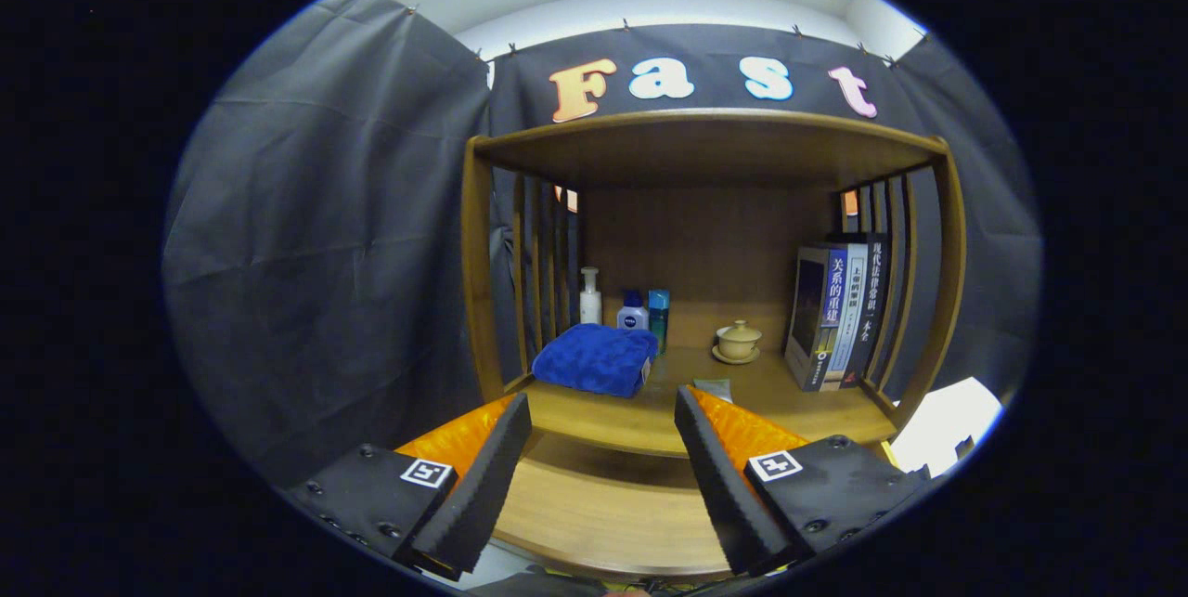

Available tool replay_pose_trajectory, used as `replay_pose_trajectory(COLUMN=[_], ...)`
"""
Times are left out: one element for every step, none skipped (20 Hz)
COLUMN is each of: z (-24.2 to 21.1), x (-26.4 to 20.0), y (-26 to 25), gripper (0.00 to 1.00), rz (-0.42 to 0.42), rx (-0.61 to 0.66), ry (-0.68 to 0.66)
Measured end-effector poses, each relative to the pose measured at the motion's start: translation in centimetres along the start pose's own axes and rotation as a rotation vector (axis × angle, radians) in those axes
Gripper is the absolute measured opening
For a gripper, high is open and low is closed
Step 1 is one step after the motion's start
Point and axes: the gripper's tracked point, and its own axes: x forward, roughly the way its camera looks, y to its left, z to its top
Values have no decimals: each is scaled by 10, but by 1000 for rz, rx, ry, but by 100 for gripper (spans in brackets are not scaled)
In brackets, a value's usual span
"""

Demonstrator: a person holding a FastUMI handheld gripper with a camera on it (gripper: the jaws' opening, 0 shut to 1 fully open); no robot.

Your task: Pull open the drawer, take out the items inside it, and place them on the countertop above the cabinet.

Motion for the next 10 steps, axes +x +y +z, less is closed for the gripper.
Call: replay_pose_trajectory(z=[-4,-10,-12,-16,-18,-23,-31,-38,-42,-44], x=[-9,-17,-23,-29,-37,-42,-46,-49,-56,-61], y=[6,9,13,16,19,22,26,26,25,24], gripper=[100,100,100,100,100,100,100,100,100,100], rz=[-1,-2,-3,-8,-13,-12,-13,-18,-27,-37], rx=[-6,-2,5,13,22,29,29,29,29,33], ry=[0,-3,-10,-21,-32,-37,-28,-24,-28,-38])
